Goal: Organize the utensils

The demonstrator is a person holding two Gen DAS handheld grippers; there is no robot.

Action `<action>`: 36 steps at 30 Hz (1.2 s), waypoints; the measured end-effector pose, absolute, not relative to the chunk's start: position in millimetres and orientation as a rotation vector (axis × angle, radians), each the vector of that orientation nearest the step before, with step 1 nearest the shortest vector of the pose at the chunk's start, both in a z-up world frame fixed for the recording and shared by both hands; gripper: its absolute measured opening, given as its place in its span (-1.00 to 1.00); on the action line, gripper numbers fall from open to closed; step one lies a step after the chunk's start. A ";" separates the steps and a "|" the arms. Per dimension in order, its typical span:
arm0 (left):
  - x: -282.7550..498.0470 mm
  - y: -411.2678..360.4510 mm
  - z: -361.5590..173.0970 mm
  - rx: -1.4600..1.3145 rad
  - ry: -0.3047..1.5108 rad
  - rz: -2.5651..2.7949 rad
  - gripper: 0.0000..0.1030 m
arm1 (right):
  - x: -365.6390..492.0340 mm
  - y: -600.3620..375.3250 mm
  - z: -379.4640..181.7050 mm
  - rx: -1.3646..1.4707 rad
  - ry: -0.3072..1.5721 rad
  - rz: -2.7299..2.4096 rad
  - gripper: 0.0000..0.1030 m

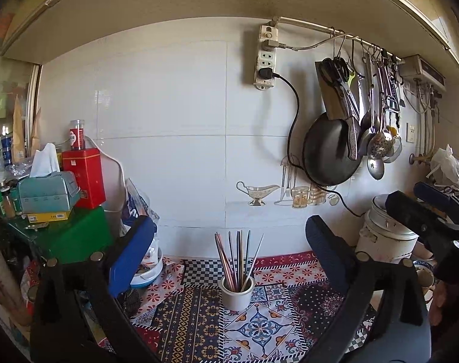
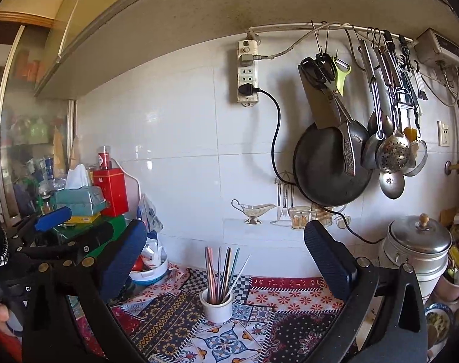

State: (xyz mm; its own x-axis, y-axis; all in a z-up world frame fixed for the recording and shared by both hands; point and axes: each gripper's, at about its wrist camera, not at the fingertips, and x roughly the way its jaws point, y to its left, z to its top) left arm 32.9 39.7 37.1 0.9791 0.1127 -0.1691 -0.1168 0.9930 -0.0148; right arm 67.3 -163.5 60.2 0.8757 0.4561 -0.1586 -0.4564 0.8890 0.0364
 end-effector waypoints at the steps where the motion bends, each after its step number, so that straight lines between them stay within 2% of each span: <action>1: 33.2 39.9 36.3 -0.025 0.171 0.117 0.96 | 67.7 -163.0 59.5 -0.001 0.169 0.477 1.00; 36: 50.5 56.5 18.6 -0.056 0.248 0.101 0.99 | 78.6 -149.4 51.1 -0.014 0.224 0.441 1.00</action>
State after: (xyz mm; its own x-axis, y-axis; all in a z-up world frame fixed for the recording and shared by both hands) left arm 50.5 56.5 18.6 0.9643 0.0932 -0.2480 -0.1069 0.9934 -0.0424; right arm 78.6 -149.4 51.1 0.8801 0.4217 -0.2182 -0.4247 0.9047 0.0355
